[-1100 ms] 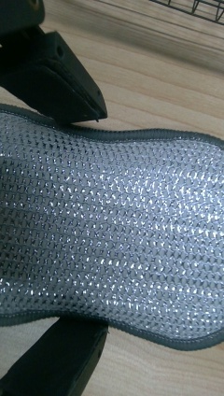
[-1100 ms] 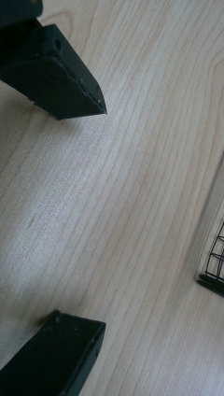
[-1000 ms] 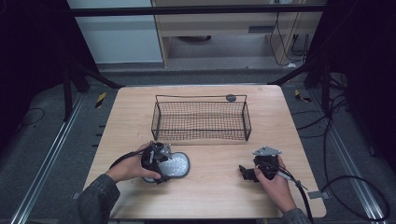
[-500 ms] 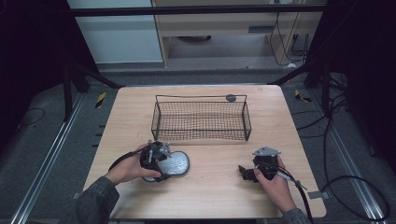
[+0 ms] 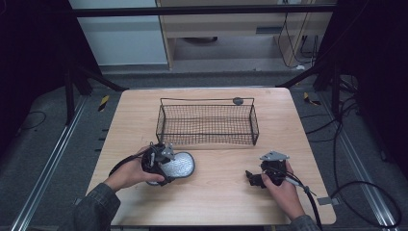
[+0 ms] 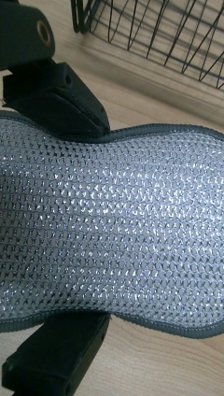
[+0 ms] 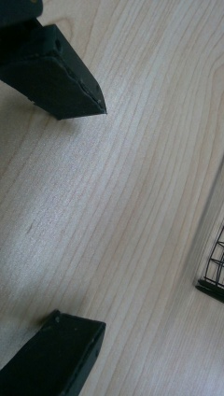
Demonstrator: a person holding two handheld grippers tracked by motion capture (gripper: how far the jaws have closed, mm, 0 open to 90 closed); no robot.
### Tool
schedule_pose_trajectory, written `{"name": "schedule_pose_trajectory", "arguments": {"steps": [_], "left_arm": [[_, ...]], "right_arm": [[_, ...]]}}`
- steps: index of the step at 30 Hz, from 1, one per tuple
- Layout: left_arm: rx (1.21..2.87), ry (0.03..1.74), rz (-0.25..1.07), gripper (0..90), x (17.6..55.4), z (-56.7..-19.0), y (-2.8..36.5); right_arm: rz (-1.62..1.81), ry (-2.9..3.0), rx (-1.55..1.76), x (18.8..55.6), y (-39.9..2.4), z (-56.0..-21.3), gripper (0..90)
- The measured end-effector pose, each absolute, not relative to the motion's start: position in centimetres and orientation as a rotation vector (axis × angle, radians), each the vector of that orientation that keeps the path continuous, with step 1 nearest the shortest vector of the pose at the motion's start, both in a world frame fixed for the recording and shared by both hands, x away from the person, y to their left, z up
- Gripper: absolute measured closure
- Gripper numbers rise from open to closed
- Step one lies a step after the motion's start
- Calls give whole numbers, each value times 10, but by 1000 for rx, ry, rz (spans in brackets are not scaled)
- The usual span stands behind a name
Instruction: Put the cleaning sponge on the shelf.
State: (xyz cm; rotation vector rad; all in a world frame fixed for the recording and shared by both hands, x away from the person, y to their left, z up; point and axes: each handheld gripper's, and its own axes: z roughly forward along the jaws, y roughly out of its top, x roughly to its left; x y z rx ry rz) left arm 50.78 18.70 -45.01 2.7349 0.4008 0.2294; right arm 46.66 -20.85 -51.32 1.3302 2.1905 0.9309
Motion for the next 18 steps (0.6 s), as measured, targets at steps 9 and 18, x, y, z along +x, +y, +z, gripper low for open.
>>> {"name": "schedule_pose_trajectory", "arguments": {"steps": [9,18], "left_arm": [[2704,404,311,90,505,-431,191],[2690,389,374,89,504,-407,190]], "right_arm": [[930,2191,1331,467,-208,-513,4],[930,2192,1327,467,-208,-513,4]]}}
